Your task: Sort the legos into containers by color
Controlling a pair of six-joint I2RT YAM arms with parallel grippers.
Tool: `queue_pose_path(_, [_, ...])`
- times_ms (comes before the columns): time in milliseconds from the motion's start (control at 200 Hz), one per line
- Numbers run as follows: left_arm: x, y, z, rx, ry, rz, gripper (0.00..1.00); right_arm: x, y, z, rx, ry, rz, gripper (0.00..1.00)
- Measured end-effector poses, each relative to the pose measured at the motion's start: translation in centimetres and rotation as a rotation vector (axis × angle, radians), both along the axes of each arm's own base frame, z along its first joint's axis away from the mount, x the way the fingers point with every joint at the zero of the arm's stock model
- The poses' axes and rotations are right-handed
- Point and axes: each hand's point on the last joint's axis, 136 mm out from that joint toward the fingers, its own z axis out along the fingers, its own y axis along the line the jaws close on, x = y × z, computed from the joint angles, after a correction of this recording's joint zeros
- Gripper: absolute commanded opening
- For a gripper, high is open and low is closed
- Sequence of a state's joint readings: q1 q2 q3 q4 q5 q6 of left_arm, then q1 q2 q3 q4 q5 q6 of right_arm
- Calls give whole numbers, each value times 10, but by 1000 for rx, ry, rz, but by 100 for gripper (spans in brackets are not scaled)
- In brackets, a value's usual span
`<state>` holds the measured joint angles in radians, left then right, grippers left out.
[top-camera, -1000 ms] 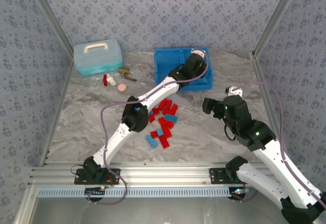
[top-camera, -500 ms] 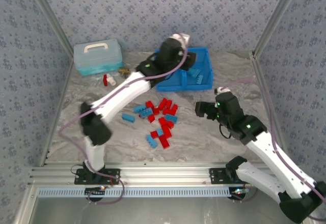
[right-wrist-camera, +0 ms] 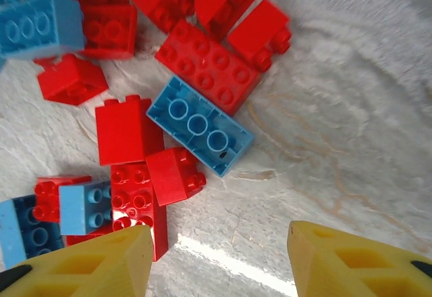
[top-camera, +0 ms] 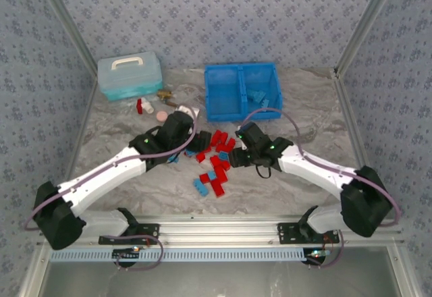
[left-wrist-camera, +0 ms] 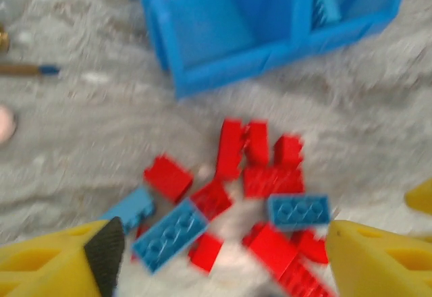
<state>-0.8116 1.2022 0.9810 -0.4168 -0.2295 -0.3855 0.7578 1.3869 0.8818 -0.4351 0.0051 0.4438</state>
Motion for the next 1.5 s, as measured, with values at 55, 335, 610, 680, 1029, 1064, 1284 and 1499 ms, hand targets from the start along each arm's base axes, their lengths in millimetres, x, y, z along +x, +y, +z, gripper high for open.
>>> queue_pose_path(55, [-8, 9, 1, -13, 5, 14, 94, -2, 5, -10, -17, 24, 15, 55])
queue_pose_path(335, [-20, 32, 30, -79, -44, 53, 99, -4, 33, -40, -47, 80, 82, 50])
queue_pose_path(610, [-24, 37, 14, -53, -10, 69, 99, -6, 50, -58, -58, 96, 124, 42])
queue_pose_path(680, [-24, 38, 12, -51, -6, 71, 99, -5, 53, -59, -56, 95, 128, 37])
queue_pose_path(1029, [-25, 39, 7, -49, 3, 80, 99, -2, 55, -51, -70, 56, 125, 30])
queue_pose_path(1064, [-25, 39, 7, -51, 2, 80, 99, -3, 52, -44, -72, 42, 121, 30])
queue_pose_path(1284, [-26, 41, 11, -73, -18, 83, 99, 7, 46, 43, 17, -145, 92, 31])
queue_pose_path(1499, [-26, 37, 10, -103, -15, 69, 99, 75, 52, 119, 84, -330, 17, 31])
